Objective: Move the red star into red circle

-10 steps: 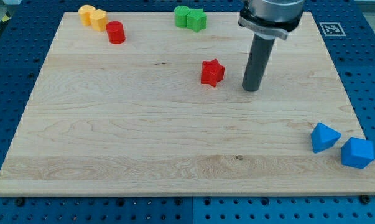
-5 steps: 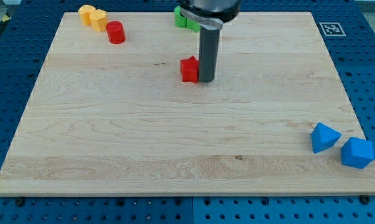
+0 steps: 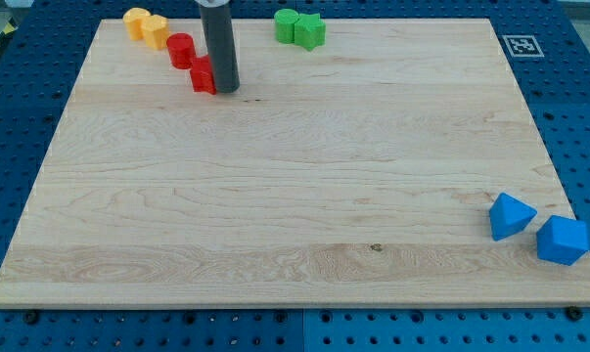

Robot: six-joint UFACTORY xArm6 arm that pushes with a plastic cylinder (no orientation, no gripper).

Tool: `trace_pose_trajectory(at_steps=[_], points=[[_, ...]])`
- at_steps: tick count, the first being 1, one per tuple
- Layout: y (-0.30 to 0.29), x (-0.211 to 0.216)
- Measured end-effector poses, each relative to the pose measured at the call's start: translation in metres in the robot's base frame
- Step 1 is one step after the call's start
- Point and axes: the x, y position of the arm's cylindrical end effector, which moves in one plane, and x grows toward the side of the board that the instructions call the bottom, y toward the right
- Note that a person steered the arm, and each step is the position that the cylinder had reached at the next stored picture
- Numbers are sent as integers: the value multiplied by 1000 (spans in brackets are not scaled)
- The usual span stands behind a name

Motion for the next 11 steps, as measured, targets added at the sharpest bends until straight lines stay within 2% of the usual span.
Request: trace_pose_trajectory(at_steps=[3,6,9,11], points=[[-37,-44],[-53,-50],[-70,-75],[27,-58]])
